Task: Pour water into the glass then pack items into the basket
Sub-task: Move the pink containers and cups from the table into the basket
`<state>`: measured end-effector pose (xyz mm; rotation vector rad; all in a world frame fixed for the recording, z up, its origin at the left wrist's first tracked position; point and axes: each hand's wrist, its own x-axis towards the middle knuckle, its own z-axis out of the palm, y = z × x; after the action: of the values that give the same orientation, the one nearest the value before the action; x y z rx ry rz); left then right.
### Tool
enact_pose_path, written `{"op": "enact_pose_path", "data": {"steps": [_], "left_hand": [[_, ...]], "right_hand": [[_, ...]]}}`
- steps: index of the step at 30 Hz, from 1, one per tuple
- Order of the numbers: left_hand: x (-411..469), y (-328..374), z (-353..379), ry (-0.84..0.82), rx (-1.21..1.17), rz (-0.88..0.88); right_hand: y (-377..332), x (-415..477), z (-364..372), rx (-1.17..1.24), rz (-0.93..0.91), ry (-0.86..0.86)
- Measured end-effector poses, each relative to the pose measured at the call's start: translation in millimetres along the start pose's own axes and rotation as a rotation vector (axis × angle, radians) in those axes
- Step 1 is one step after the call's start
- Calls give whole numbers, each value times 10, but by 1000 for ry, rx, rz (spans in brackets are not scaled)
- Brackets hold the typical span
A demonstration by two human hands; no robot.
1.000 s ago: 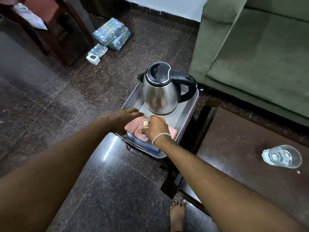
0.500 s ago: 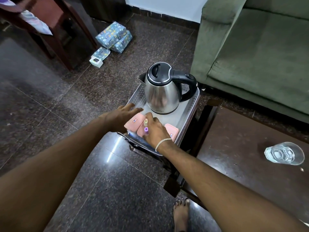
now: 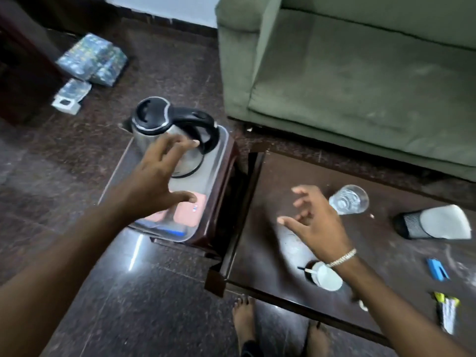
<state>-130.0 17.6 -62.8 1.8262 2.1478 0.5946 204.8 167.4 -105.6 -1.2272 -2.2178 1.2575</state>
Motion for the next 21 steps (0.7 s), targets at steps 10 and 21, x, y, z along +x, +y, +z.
{"op": "enact_pose_path", "data": {"steps": [10, 21], "left_hand": [[617, 1641, 1692, -387, -181, 135], [243, 2484, 3126, -722, 60, 239]], "right_hand": [[1590, -1111, -1461, -281, 300, 64], [2463, -1569, -1345, -538, 227, -413]]}}
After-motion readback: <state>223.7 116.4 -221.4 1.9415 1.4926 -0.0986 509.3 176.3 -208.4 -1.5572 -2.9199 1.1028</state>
